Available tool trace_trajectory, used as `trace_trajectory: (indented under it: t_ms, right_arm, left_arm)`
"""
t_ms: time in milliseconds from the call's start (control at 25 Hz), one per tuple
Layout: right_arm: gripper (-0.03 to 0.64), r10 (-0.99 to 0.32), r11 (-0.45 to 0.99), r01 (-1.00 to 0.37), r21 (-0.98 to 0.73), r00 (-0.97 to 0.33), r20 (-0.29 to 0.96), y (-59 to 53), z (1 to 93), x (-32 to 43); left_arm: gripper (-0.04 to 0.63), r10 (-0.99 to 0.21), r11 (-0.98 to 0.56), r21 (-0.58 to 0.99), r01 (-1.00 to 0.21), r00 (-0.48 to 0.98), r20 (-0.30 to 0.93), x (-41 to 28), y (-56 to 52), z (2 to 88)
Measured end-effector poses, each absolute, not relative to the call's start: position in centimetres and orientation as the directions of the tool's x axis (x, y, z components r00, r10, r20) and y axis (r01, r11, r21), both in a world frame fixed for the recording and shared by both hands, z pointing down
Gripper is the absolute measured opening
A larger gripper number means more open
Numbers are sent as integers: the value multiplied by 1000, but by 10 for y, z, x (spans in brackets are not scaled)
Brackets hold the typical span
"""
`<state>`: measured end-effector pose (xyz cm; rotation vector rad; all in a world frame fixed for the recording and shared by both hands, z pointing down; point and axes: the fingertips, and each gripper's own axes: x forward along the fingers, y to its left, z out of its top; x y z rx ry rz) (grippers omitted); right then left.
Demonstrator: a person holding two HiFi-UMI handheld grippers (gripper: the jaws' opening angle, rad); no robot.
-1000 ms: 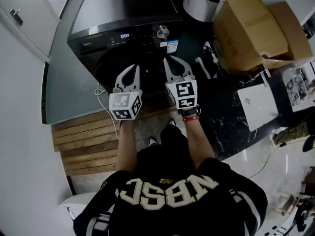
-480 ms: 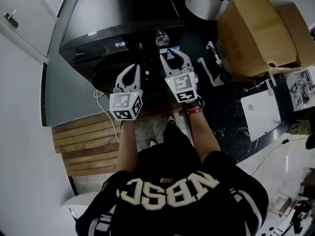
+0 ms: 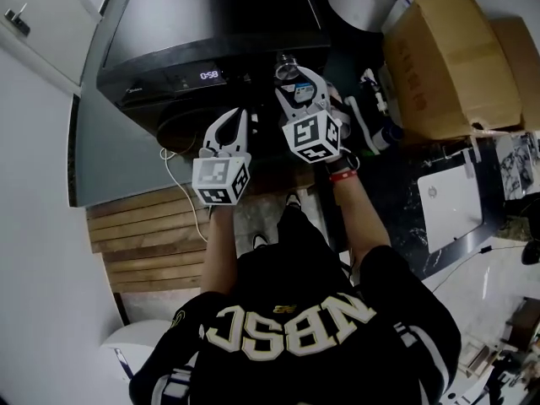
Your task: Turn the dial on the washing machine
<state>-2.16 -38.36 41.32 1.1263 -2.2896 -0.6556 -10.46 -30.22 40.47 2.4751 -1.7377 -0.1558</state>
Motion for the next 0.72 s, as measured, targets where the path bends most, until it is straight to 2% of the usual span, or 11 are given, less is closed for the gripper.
trace_trajectory:
  t_ms: [400,720]
  right_arm:
    - [305,-850,436,-347,830,-463,253,-409,432,-29]
    - [295,-869,397,-315,862,-431,242,-420,434,-29]
  left_arm:
    - [9,-941,-334,158,-929,337,-10,-107,-307,411]
    - [9,-945,-325,157,-933,326,-15,-112,-306,411]
